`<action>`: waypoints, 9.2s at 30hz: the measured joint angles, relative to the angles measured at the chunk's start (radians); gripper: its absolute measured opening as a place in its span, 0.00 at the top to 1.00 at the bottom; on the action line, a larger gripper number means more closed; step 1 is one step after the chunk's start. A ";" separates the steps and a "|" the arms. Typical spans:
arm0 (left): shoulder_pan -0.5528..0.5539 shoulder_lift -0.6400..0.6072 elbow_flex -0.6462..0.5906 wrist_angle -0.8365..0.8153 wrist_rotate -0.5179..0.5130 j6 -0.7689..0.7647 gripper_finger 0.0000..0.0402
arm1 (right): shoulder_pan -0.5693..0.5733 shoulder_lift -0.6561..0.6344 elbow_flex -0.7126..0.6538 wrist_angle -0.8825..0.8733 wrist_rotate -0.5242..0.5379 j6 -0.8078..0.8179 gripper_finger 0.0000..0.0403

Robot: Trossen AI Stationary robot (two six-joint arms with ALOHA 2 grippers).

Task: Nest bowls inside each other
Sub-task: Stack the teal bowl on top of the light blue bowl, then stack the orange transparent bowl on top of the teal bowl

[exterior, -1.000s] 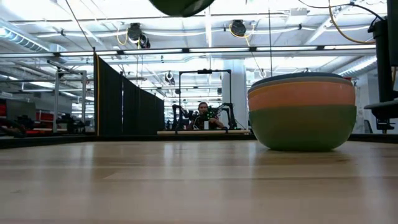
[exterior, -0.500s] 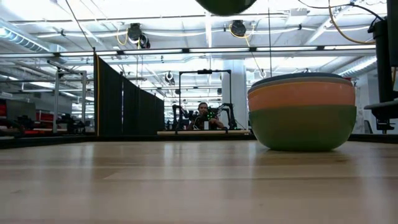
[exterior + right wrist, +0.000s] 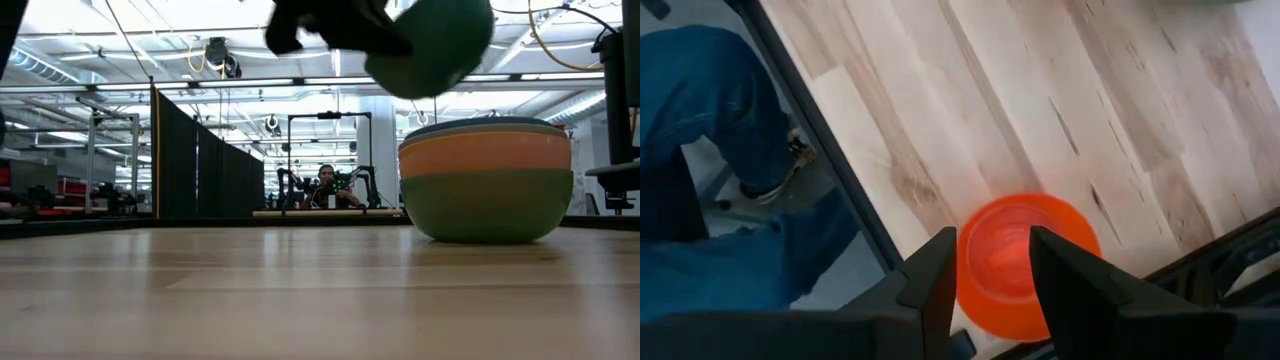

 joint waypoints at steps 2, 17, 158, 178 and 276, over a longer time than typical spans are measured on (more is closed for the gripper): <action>0.001 0.026 0.000 0.026 -0.001 0.000 1.00 | -0.001 0.000 -0.001 0.002 0.010 0.000 0.72; -0.001 0.118 0.000 0.124 0.003 -0.010 1.00 | -0.006 0.000 -0.002 0.011 0.054 -0.012 0.72; -0.553 -0.252 -0.001 -0.252 -0.571 -0.818 0.74 | -0.193 0.368 -0.114 0.175 -0.340 -0.080 0.98; -0.559 -0.252 -0.001 -0.335 -0.581 -0.928 0.74 | -0.338 0.147 0.183 -0.002 0.085 -0.422 1.00; -0.558 -0.253 -0.001 -0.510 -0.795 -1.216 0.74 | -0.796 -0.334 -0.578 0.411 0.076 -1.197 0.92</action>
